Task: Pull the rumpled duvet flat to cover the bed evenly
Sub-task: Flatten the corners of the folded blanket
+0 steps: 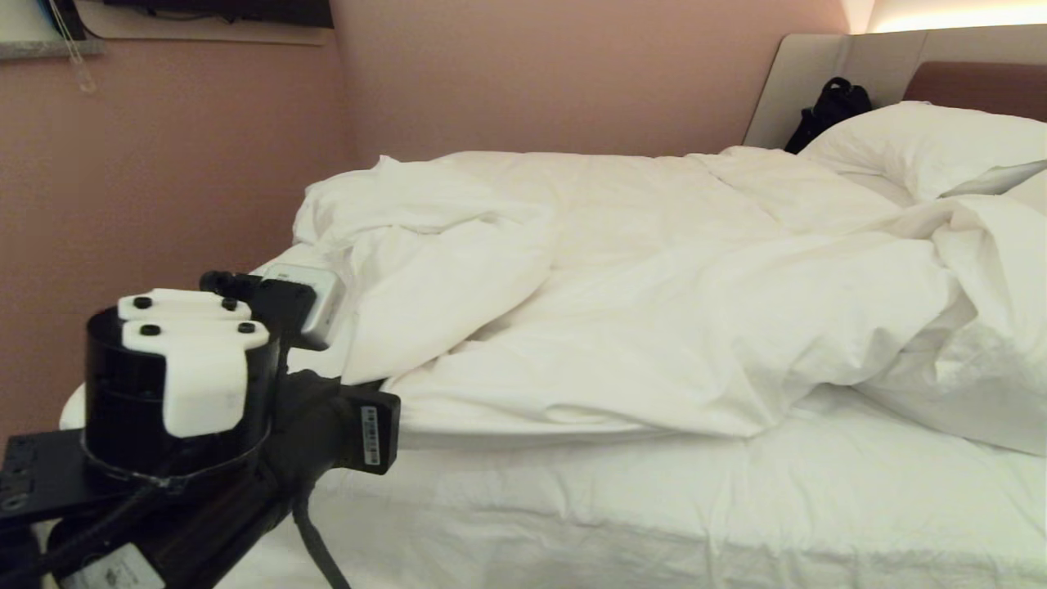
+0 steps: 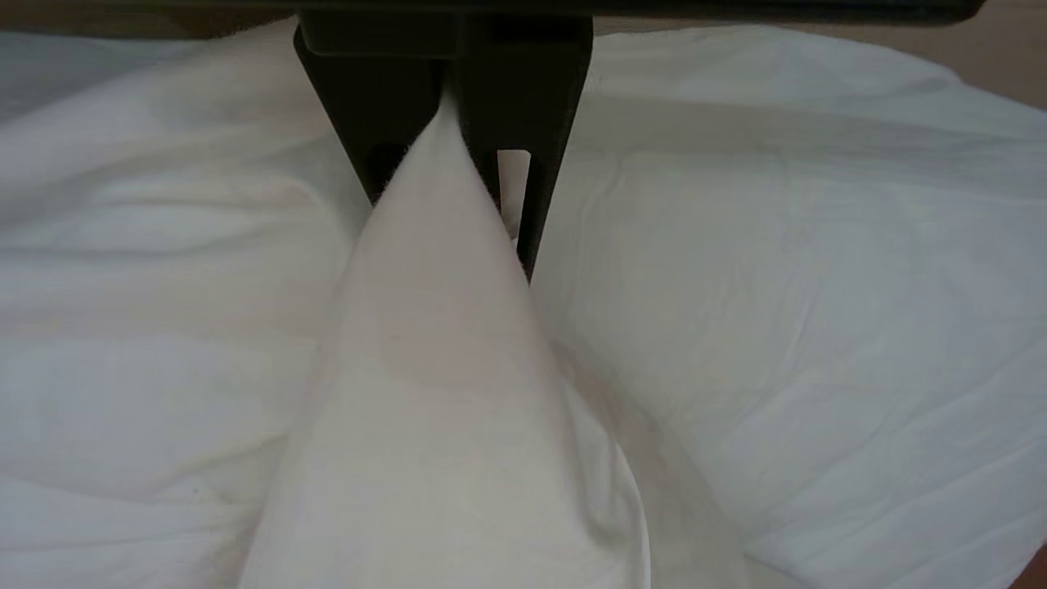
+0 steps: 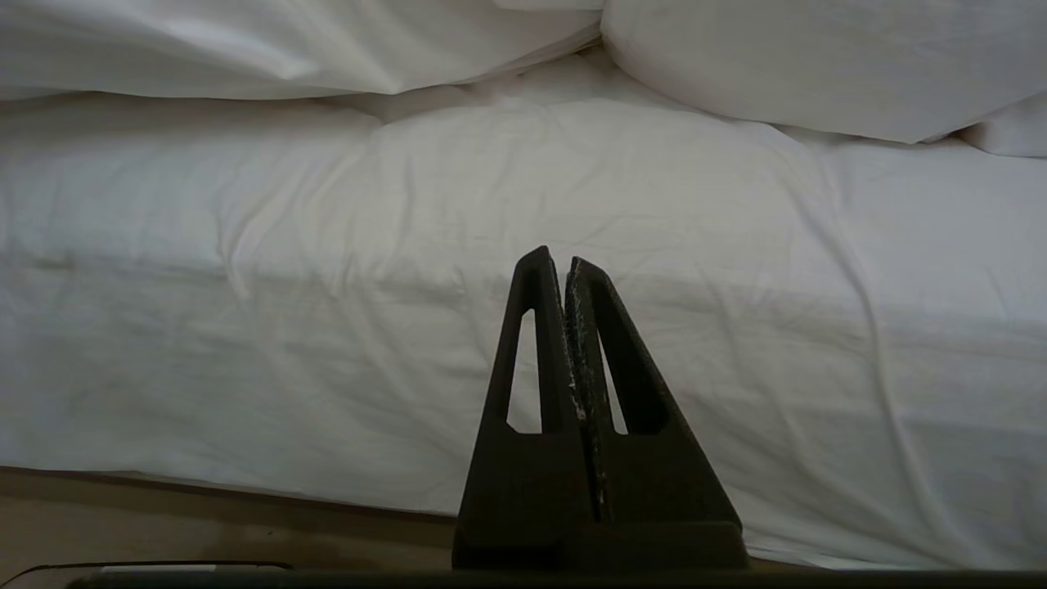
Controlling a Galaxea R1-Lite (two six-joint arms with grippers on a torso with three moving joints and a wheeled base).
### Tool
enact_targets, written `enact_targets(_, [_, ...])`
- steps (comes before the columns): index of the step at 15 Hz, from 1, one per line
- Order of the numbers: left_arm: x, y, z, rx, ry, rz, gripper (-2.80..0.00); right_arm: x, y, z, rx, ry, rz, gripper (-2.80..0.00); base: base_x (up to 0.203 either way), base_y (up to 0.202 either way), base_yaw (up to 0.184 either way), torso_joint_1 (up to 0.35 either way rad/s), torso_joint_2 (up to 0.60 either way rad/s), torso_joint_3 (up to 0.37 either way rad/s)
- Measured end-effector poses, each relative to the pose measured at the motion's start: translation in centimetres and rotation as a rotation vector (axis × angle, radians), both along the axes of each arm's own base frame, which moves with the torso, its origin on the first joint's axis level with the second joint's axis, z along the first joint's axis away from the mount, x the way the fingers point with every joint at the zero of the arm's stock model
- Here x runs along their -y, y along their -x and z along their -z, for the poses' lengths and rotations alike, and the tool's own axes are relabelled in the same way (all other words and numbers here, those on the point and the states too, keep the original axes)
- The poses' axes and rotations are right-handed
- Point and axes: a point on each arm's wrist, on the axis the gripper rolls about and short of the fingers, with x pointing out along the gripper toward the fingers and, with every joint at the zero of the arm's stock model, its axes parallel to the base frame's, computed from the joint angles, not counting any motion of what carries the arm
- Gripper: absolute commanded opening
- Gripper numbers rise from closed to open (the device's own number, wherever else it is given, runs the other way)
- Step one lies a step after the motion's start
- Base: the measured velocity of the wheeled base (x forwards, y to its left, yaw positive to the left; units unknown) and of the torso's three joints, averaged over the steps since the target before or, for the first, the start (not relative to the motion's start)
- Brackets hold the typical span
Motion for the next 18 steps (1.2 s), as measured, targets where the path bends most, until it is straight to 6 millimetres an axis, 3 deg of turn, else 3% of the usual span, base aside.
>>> enact_targets(10, [-2.7,2.5,-0.2,-0.022,-0.021,-0.001,-2.80,0.0,0.0,0.0,0.000,0.000,0.000,-2.80,0.000,0.000,0.000,0.000,0.00,0.000])
enact_targets(18, [-2.8,2.7,0.6,-0.041,-0.028,0.006,-2.80,0.0,0.0,0.0,0.000,0.001,0.000,-2.80,0.000,0.000,0.000,0.000,0.00,0.000])
